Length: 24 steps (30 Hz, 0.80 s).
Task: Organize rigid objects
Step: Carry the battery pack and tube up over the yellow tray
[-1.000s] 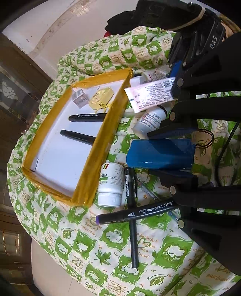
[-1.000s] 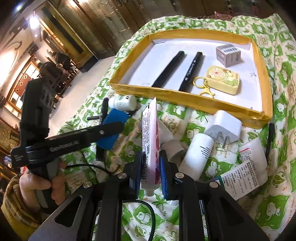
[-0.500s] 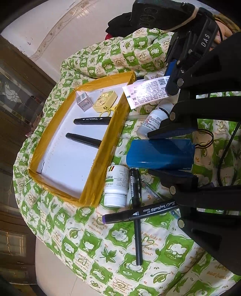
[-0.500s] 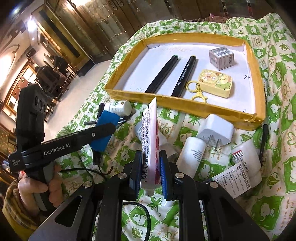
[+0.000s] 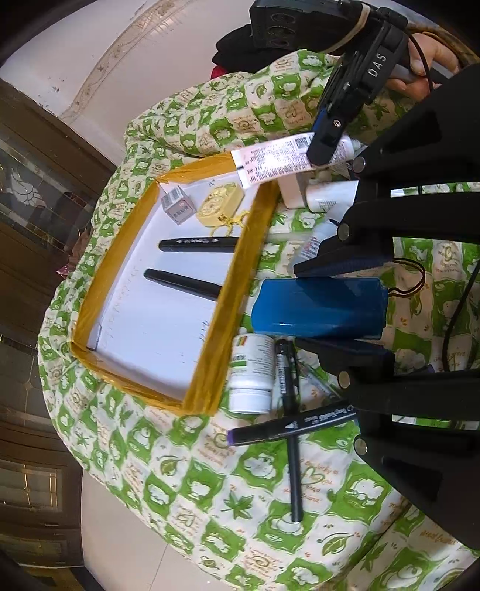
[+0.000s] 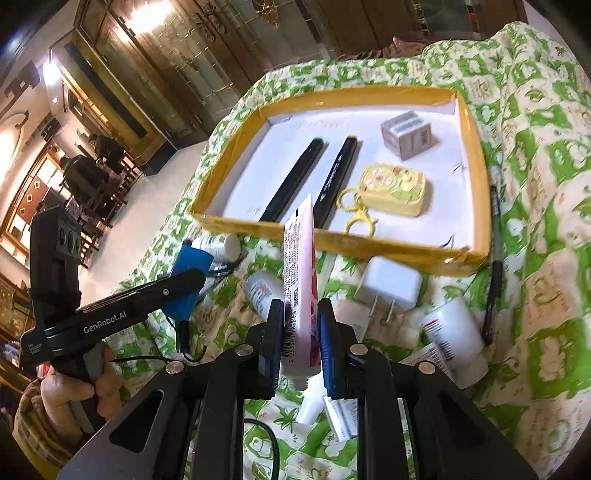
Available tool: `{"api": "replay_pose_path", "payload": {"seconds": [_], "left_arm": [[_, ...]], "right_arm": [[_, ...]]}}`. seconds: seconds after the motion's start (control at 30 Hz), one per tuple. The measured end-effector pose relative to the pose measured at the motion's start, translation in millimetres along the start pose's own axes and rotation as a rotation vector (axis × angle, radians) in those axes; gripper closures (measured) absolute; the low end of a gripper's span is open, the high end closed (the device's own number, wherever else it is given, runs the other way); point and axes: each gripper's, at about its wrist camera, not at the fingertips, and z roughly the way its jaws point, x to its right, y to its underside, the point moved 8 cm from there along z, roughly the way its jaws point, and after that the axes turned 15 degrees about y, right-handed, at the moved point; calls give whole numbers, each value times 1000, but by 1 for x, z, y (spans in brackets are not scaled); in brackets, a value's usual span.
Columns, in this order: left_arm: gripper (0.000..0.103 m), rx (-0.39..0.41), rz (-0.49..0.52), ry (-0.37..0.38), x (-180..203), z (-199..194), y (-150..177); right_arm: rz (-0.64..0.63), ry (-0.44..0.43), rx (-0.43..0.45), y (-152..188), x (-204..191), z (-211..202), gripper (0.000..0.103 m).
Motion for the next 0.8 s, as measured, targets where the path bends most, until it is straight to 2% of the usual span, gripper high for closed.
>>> {"api": "replay_pose_path", "payload": {"seconds": [0.17,0.37,0.8], "left_arm": [[75,8,16,9,6,-1,-11],[75,9,45,8,15,1,-25],[75,10,79,-7,19,8,-58]], "right_arm": [[46,13,38,-15,18,-9,87],[93,20,38,-23,36,-9,87],[90,18,27,-40,39,-2,87]]}}
